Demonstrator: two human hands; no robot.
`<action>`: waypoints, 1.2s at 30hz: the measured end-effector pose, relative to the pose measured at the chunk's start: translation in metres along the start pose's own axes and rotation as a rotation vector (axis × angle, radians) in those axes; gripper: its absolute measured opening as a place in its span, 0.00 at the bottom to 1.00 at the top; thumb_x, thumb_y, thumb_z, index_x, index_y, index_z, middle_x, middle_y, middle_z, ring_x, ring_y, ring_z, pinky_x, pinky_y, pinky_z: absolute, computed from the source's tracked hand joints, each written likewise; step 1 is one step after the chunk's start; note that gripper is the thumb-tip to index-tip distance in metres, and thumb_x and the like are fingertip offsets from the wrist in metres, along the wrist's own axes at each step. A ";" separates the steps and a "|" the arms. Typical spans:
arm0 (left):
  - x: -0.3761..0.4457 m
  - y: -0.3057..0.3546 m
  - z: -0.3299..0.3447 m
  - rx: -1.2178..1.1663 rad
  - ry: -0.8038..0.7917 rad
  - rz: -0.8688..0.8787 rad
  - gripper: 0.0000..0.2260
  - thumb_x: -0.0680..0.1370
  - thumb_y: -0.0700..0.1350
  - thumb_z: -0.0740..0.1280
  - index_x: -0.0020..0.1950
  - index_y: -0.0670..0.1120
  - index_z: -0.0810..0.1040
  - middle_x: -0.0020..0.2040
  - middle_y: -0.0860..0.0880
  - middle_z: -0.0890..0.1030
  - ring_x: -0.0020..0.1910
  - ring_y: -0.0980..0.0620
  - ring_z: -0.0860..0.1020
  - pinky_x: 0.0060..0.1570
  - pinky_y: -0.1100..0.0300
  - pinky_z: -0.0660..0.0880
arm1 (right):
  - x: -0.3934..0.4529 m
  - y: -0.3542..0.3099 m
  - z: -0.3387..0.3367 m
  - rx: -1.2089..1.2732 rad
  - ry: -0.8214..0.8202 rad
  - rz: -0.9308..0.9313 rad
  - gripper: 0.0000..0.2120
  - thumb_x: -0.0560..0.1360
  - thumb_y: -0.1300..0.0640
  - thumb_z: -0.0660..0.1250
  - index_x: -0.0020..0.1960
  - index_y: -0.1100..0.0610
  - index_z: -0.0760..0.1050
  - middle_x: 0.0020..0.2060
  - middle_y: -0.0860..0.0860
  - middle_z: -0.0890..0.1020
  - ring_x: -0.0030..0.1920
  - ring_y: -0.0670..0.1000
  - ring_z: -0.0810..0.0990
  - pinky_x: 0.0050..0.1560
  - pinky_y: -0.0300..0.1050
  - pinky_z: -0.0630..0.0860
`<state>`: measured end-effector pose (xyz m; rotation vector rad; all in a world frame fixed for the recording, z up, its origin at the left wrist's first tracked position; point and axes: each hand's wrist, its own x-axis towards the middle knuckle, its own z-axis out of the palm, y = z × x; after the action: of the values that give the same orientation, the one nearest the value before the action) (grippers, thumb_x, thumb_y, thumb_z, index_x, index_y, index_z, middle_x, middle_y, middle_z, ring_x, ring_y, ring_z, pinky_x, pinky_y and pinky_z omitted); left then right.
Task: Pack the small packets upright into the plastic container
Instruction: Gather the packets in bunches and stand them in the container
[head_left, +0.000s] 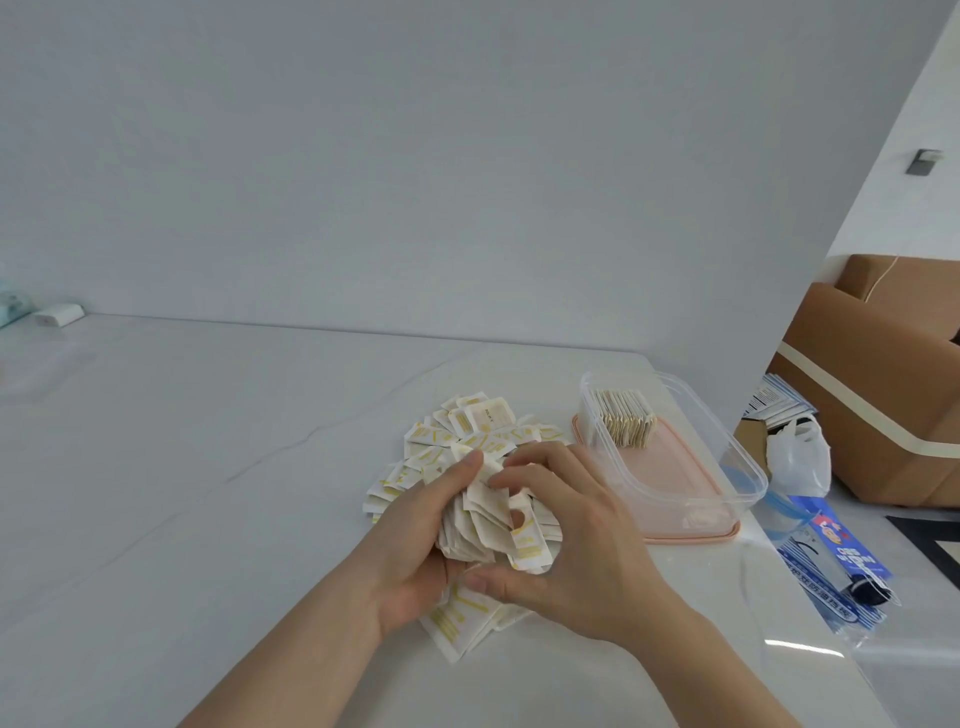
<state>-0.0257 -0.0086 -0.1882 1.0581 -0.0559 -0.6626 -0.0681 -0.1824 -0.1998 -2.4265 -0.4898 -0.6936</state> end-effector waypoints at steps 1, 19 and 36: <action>0.000 0.000 0.001 0.026 -0.010 -0.005 0.21 0.80 0.54 0.68 0.62 0.38 0.83 0.53 0.39 0.85 0.50 0.44 0.85 0.54 0.48 0.81 | 0.000 0.001 -0.001 0.024 -0.037 0.031 0.40 0.62 0.27 0.77 0.67 0.44 0.74 0.63 0.37 0.73 0.65 0.44 0.73 0.60 0.46 0.75; -0.007 -0.002 -0.002 0.068 -0.237 -0.044 0.18 0.77 0.49 0.72 0.62 0.40 0.81 0.54 0.41 0.83 0.51 0.43 0.85 0.48 0.51 0.81 | -0.004 0.003 0.004 0.209 -0.071 0.039 0.54 0.57 0.36 0.84 0.77 0.33 0.61 0.62 0.30 0.71 0.67 0.47 0.73 0.50 0.41 0.82; -0.008 -0.008 0.005 0.097 -0.277 0.032 0.19 0.77 0.45 0.72 0.66 0.41 0.80 0.56 0.40 0.82 0.54 0.43 0.83 0.49 0.53 0.81 | -0.001 -0.006 0.008 0.004 0.005 -0.094 0.57 0.55 0.33 0.81 0.79 0.40 0.61 0.59 0.22 0.67 0.60 0.40 0.72 0.59 0.50 0.77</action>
<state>-0.0380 -0.0107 -0.1899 1.0499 -0.3472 -0.7805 -0.0690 -0.1735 -0.2034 -2.4098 -0.6066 -0.7372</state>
